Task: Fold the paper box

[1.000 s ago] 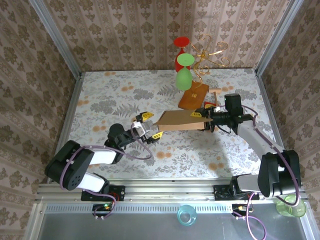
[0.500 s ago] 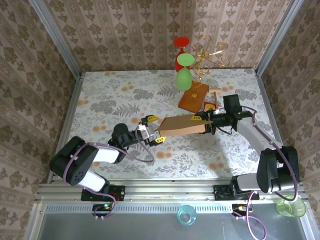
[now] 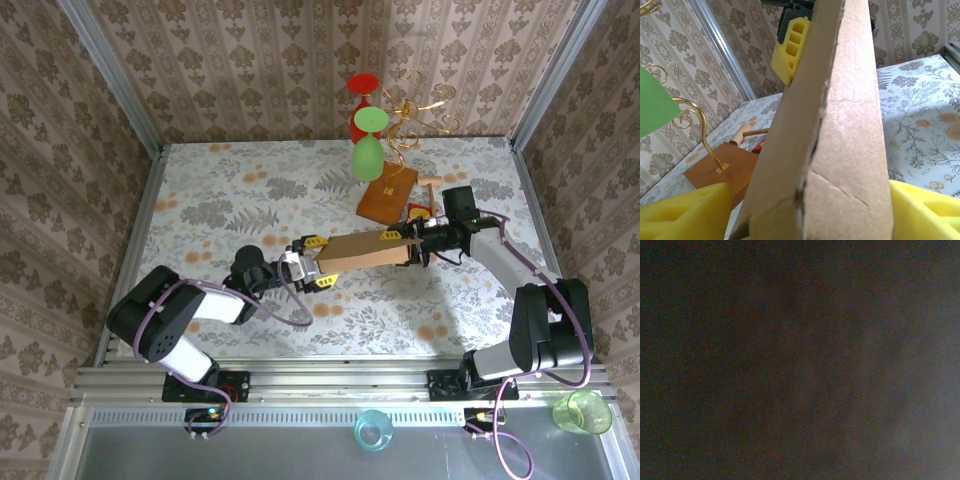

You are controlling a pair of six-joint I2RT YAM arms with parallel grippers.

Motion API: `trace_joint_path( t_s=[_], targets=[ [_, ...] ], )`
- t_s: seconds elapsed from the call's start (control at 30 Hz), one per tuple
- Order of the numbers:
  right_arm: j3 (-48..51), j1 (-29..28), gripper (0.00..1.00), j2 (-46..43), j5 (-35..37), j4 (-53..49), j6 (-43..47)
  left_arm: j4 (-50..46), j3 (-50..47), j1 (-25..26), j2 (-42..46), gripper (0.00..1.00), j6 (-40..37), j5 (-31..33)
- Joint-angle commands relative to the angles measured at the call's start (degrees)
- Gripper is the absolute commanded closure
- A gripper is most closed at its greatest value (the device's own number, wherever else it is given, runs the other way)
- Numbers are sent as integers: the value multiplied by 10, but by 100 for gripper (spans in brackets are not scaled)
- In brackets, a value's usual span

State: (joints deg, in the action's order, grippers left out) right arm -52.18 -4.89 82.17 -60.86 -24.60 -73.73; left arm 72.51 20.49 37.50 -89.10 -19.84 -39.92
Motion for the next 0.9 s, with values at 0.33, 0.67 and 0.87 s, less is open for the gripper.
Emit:
trace_joint_path(
  t_s=[0.33, 0.67, 0.87],
  targets=[
    [-6, 1, 80, 21, -17, 34, -25, 13, 16, 5, -1, 39, 26, -7],
    [-11, 2, 73, 23, -20, 42, -33, 12, 13, 4, 5, 49, 31, -6],
    [-19, 12, 49, 14, -14, 38, -30, 10, 6, 4, 15, 49, 41, 2]
  ],
)
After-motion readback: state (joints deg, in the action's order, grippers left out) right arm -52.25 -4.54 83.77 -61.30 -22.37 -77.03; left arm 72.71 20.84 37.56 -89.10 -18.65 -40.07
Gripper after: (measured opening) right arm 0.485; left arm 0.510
